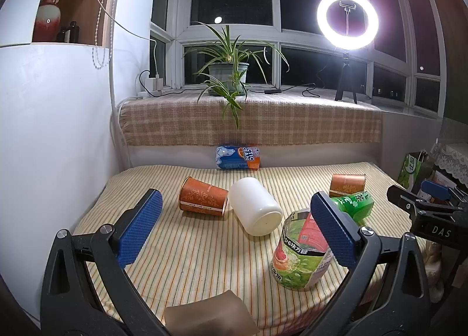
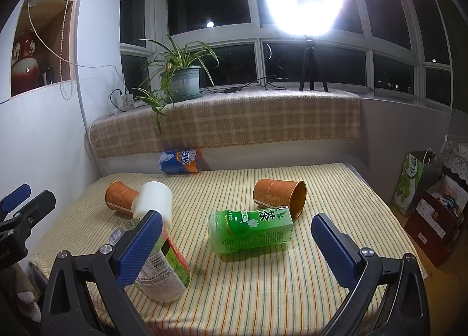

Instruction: Flip cup upright

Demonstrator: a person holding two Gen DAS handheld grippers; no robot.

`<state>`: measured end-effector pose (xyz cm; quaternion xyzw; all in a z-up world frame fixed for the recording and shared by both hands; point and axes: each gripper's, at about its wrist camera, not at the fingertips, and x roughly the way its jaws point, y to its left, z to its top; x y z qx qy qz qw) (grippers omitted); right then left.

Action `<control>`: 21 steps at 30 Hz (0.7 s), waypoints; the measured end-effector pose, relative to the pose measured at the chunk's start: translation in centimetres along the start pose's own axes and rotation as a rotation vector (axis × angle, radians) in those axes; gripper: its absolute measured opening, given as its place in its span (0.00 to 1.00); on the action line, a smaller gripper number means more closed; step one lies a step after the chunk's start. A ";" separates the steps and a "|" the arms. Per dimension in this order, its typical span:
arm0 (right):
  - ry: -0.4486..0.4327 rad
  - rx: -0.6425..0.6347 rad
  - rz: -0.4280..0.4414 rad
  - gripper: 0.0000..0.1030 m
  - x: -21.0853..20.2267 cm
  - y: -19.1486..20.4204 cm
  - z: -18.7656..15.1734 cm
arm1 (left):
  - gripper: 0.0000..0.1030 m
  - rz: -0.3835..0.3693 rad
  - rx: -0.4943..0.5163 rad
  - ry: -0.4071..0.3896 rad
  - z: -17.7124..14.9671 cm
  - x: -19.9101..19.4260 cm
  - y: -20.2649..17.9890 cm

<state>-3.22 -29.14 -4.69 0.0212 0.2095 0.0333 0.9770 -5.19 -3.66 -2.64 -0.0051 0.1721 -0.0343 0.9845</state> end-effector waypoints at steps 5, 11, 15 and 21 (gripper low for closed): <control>0.004 0.004 0.002 1.00 0.1 0.0 -0.1 | 1.00 0.000 0.001 0.001 0.0 0.0 0.0; 0.009 0.009 0.003 1.00 0.1 0.1 -0.3 | 1.00 0.000 0.002 0.002 0.0 0.1 0.0; 0.008 0.009 0.003 1.00 0.2 0.0 -0.2 | 1.00 0.001 0.002 0.001 0.0 0.0 0.0; 0.011 0.011 0.004 1.00 0.3 -0.1 -0.2 | 1.00 0.000 0.002 0.000 0.0 0.0 0.0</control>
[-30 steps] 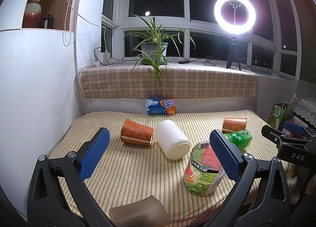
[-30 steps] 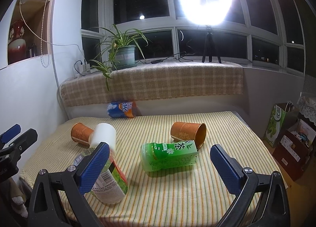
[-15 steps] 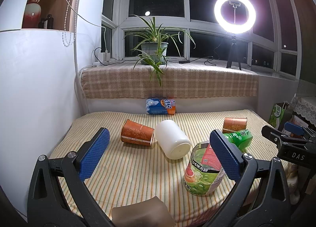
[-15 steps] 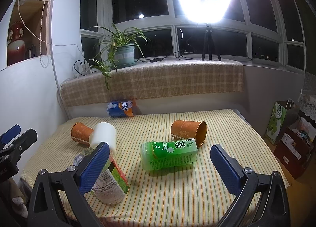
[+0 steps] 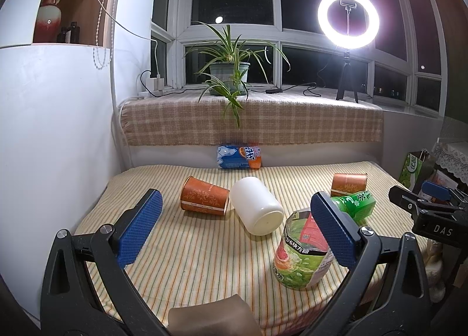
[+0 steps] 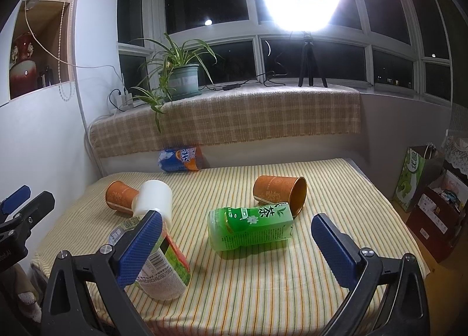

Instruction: Flip cup upright

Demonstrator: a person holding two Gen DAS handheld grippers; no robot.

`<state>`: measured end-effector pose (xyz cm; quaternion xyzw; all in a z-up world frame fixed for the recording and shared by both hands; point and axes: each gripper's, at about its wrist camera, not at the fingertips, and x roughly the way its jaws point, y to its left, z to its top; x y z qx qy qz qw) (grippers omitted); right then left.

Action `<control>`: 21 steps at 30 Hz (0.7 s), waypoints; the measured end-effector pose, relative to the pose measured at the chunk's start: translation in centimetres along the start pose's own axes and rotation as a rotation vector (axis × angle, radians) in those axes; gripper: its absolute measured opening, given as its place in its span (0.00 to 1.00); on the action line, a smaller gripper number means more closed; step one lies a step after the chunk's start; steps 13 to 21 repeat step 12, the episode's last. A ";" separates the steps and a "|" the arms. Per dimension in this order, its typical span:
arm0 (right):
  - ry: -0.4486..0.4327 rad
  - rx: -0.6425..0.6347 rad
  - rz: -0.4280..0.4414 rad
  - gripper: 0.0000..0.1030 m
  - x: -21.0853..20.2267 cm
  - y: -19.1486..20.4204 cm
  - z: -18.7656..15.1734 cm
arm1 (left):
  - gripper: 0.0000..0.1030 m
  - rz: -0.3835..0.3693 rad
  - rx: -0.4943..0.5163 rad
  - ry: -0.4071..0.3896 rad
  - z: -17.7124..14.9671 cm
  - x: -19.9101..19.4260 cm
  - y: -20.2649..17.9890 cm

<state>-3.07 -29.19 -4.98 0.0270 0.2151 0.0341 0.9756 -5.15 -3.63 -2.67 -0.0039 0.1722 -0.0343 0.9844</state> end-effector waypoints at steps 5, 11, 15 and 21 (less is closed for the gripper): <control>0.002 0.001 0.000 1.00 0.0 0.0 0.0 | 1.00 0.001 0.002 0.000 0.0 0.0 -0.1; 0.003 0.004 0.001 1.00 0.0 0.1 -0.2 | 1.00 0.006 0.003 -0.010 0.0 0.0 0.5; 0.003 0.004 0.001 1.00 0.0 0.1 -0.2 | 1.00 0.007 0.005 -0.009 0.0 0.0 0.6; 0.003 0.004 0.001 1.00 0.0 0.1 -0.2 | 1.00 0.007 0.005 -0.009 0.0 0.0 0.6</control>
